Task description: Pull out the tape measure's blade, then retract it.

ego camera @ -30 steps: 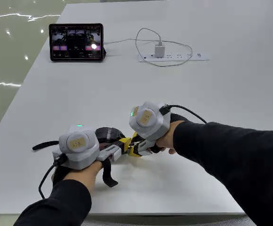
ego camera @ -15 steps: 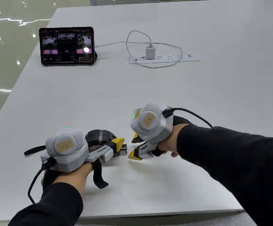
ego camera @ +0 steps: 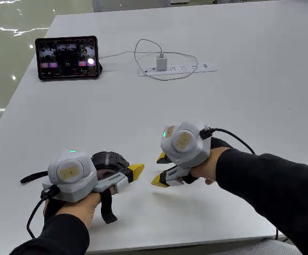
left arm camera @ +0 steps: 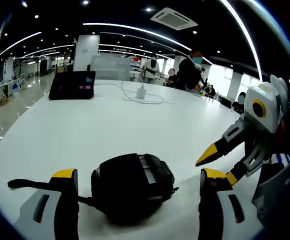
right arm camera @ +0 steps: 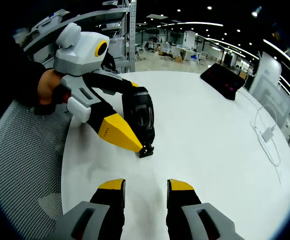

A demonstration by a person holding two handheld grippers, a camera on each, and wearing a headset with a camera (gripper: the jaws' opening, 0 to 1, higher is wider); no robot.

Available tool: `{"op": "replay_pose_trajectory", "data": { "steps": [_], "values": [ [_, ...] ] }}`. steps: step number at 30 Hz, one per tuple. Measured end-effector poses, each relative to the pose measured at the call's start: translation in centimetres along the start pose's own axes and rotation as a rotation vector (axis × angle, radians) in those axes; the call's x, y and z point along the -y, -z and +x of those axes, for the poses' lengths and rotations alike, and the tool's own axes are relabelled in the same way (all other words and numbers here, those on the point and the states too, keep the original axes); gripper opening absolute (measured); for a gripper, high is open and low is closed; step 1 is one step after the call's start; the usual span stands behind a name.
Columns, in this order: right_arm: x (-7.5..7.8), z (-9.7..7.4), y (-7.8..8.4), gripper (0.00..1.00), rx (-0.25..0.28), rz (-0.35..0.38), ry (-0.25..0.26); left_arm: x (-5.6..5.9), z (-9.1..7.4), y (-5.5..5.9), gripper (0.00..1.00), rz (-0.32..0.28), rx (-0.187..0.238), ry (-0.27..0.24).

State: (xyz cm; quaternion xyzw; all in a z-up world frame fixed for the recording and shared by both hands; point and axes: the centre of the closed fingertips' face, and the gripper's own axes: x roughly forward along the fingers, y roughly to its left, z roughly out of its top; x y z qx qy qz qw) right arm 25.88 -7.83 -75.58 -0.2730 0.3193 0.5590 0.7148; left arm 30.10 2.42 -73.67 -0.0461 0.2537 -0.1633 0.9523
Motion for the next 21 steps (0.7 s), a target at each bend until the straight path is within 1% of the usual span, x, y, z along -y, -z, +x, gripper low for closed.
{"op": "replay_pose_trajectory", "data": {
  "steps": [2,3,5,6,7,8,10,11,12,13,14,16,17,18,19,21],
  "values": [
    [0.0,-0.4,0.2,0.31,0.006,0.009,0.005,0.1,0.0,-0.1,0.99,0.003,0.001,0.007],
    [-0.1,-0.8,0.3,0.31,0.012,0.012,0.008,0.4,0.1,-0.1,0.99,-0.005,-0.002,0.022],
    [0.1,-1.2,0.6,0.32,0.017,0.016,0.020,0.7,0.1,-0.1,0.99,0.009,-0.007,0.041],
    [0.2,-1.5,0.7,0.32,0.028,0.029,0.026,1.0,0.1,-0.2,0.99,0.022,-0.008,0.059],
    [0.2,-1.7,0.7,0.33,0.035,0.043,0.029,1.4,0.1,-0.2,0.99,0.020,-0.008,0.082],
    [0.4,-1.9,1.0,0.34,0.040,0.061,0.033,1.5,0.0,-0.1,0.99,0.022,-0.012,0.094],
    [0.5,-2.3,1.2,0.36,0.049,0.079,0.040,1.6,-0.1,0.2,0.99,0.036,-0.034,0.113],
    [0.5,-2.6,1.4,0.37,0.055,0.091,0.045,1.5,-0.2,0.5,0.99,0.050,-0.055,0.121],
    [0.5,-2.9,1.6,0.38,0.059,0.098,0.049,1.4,-0.3,0.6,0.99,0.060,-0.063,0.128],
    [0.6,-3.2,1.8,0.39,0.066,0.108,0.056,1.7,-0.4,0.6,0.99,0.075,-0.069,0.156],
    [0.5,-3.4,2.0,0.39,0.068,0.112,0.060,1.9,-0.4,0.5,0.99,0.084,-0.066,0.172],
    [0.5,-3.9,2.7,0.41,0.066,0.122,0.069,1.6,-0.7,0.3,0.99,0.127,-0.067,0.167],
    [0.5,-4.1,3.0,0.42,0.065,0.126,0.073,1.8,-0.9,0.2,0.99,0.147,-0.067,0.185],
    [0.5,-4.3,3.4,0.43,0.064,0.130,0.077,1.8,-1.0,0.0,0.99,0.149,-0.062,0.194],
    [0.5,-4.5,3.7,0.44,0.065,0.135,0.081,1.7,-1.1,0.0,0.99,0.155,-0.065,0.197],
    [0.6,-5.0,4.1,0.45,0.082,0.162,0.092,1.0,-1.4,0.2,0.99,0.173,-0.078,0.200]
  ]
}}
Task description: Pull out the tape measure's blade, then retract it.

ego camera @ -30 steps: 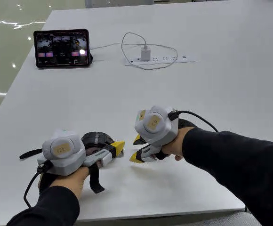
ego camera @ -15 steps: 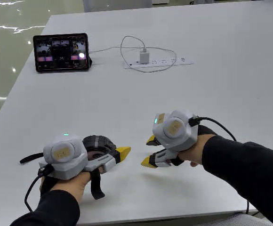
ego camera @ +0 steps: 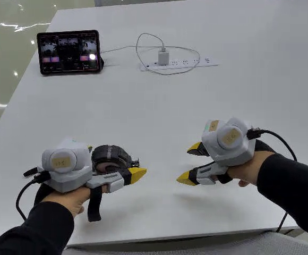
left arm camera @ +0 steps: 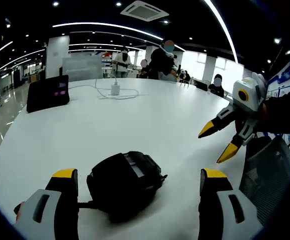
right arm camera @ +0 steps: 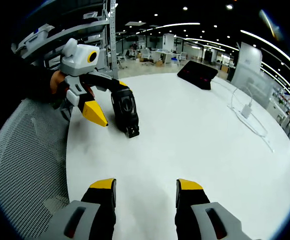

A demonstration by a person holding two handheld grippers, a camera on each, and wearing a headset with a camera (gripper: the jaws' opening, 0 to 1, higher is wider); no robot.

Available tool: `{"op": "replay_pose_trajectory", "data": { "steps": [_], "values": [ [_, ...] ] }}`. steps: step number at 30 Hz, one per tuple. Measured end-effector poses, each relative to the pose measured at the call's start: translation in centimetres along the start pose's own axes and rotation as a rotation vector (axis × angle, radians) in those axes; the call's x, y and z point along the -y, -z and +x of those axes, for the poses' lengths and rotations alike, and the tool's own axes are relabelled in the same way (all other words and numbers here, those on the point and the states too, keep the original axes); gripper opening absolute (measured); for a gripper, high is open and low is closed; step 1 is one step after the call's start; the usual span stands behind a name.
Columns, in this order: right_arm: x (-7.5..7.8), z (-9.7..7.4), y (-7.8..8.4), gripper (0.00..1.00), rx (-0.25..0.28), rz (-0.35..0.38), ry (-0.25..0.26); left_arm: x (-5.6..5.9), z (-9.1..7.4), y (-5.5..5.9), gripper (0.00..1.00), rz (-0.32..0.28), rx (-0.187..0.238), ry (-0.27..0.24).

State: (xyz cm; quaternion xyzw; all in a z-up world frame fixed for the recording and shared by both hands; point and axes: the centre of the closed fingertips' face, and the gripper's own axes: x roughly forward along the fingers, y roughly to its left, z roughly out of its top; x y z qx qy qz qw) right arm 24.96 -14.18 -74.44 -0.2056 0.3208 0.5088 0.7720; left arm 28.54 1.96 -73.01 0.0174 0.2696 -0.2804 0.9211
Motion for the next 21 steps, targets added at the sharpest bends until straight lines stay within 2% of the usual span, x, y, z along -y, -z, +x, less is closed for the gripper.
{"op": "replay_pose_trajectory", "data": {
  "steps": [2,4,6,7,11,21],
  "values": [
    [-0.1,-0.6,0.5,0.47,0.007,0.017,0.002,-0.4,-0.5,0.3,0.99,-0.003,-0.006,0.005],
    [-0.2,-1.2,1.1,0.49,0.011,0.024,0.008,-0.8,-1.3,1.1,0.99,0.007,-0.036,0.013],
    [-0.2,-1.6,1.7,0.49,0.011,0.025,0.015,-1.0,-1.9,1.4,0.99,0.015,-0.031,0.025],
    [-0.1,-2.0,2.2,0.50,0.010,0.028,0.020,-0.9,-2.4,1.6,0.99,0.015,-0.030,0.051],
    [0.2,-3.1,3.3,0.54,0.007,0.050,0.033,-0.8,-3.7,2.3,0.99,0.039,-0.034,0.075],
    [1.8,-5.8,4.9,0.64,0.046,0.101,0.068,-1.8,-5.5,3.4,0.99,0.108,-0.062,0.084]
  ]
}}
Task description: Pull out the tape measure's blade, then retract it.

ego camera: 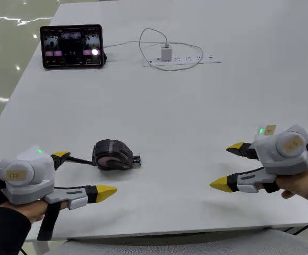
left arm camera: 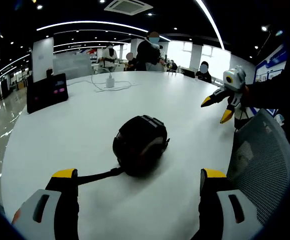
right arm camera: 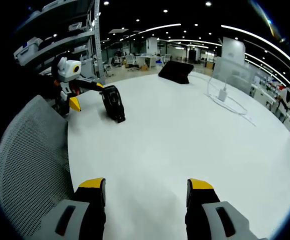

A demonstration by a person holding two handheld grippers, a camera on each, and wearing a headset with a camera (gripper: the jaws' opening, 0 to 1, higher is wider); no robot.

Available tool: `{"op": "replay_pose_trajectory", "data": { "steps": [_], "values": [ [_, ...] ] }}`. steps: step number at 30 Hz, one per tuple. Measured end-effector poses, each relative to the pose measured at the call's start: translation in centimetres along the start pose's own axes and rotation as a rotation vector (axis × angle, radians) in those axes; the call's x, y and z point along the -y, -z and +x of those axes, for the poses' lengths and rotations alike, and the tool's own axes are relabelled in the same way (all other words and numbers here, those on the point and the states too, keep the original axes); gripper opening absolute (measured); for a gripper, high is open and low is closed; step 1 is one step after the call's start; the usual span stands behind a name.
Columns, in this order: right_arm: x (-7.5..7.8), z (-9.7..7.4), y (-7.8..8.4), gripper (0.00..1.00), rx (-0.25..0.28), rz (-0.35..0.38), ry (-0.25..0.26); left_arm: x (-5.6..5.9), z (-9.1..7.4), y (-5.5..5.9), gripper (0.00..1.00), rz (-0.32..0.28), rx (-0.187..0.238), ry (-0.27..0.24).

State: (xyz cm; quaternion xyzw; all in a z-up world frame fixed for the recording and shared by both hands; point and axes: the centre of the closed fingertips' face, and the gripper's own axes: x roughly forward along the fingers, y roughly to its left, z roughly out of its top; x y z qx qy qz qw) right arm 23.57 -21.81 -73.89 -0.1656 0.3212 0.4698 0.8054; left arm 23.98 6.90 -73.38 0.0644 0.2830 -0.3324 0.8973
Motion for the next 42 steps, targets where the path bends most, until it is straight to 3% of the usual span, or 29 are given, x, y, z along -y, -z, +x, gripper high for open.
{"op": "replay_pose_trajectory", "data": {
  "steps": [4,9,18,26,34,42],
  "values": [
    [0.9,-1.3,0.7,0.69,0.012,-0.011,0.031,-0.3,-0.4,-0.1,0.99,0.008,-0.014,0.014],
    [1.8,-2.7,2.1,0.75,0.009,0.013,0.063,-1.1,-1.1,-0.9,0.99,0.017,0.010,0.011],
    [2.8,-5.4,3.5,0.84,0.001,0.005,0.086,-1.8,-1.7,-0.4,0.99,0.035,-0.016,0.019],
    [4.0,-7.5,4.9,0.99,0.023,0.050,0.096,-1.9,-1.9,-0.4,0.99,0.047,-0.041,0.029],
    [5.0,-8.9,6.8,0.99,-0.020,0.077,0.118,-1.9,-2.4,-0.1,0.99,0.041,-0.053,0.044],
    [4.2,-8.8,7.4,0.99,-0.032,0.080,0.118,-2.5,-2.6,-0.5,0.99,0.045,-0.044,0.030]
  ]
}}
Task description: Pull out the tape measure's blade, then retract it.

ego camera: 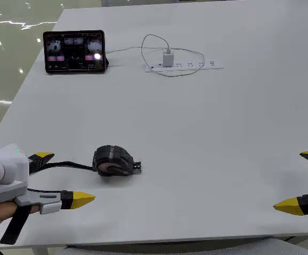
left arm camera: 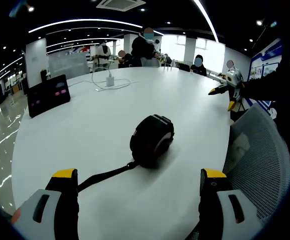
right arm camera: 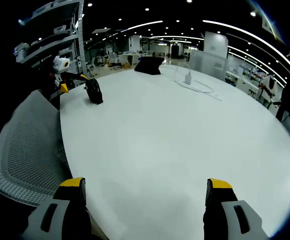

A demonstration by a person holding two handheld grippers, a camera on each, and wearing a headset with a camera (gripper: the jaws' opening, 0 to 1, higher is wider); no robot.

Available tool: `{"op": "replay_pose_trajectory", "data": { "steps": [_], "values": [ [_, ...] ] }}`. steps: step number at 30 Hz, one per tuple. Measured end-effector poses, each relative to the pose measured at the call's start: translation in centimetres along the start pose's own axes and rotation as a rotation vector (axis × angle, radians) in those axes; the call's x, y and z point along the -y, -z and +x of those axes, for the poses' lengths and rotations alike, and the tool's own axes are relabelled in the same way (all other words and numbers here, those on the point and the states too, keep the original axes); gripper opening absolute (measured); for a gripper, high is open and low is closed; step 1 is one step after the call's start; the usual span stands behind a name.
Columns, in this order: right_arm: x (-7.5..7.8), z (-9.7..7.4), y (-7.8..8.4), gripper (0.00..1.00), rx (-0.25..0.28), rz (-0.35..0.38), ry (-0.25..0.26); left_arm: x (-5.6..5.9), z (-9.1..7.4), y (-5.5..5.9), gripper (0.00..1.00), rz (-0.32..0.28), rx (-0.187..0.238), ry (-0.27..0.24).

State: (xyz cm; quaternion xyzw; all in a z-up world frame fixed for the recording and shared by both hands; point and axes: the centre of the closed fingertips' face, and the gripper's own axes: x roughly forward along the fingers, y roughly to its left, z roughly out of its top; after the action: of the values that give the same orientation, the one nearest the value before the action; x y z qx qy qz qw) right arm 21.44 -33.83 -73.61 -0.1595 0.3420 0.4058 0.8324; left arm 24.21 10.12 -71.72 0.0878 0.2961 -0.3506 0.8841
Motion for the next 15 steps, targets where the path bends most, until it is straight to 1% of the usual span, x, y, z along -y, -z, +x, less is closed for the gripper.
{"op": "replay_pose_trajectory", "data": {
  "steps": [3,5,7,15],
  "values": [
    [-0.25,-0.03,0.08,0.99,0.000,0.005,-0.002,0.02,0.00,-0.15,0.99,-0.003,0.009,0.006],
    [-0.34,-0.04,0.07,0.99,0.005,0.001,-0.004,0.38,0.05,-0.04,0.99,-0.026,0.006,0.026],
    [-0.30,-0.06,0.08,0.99,0.005,0.003,-0.002,0.34,0.10,0.02,0.99,-0.009,0.003,0.021],
    [-0.08,-0.21,0.08,0.99,0.007,0.003,0.002,0.21,0.05,0.23,0.99,-0.008,-0.006,0.018]
  ]
}}
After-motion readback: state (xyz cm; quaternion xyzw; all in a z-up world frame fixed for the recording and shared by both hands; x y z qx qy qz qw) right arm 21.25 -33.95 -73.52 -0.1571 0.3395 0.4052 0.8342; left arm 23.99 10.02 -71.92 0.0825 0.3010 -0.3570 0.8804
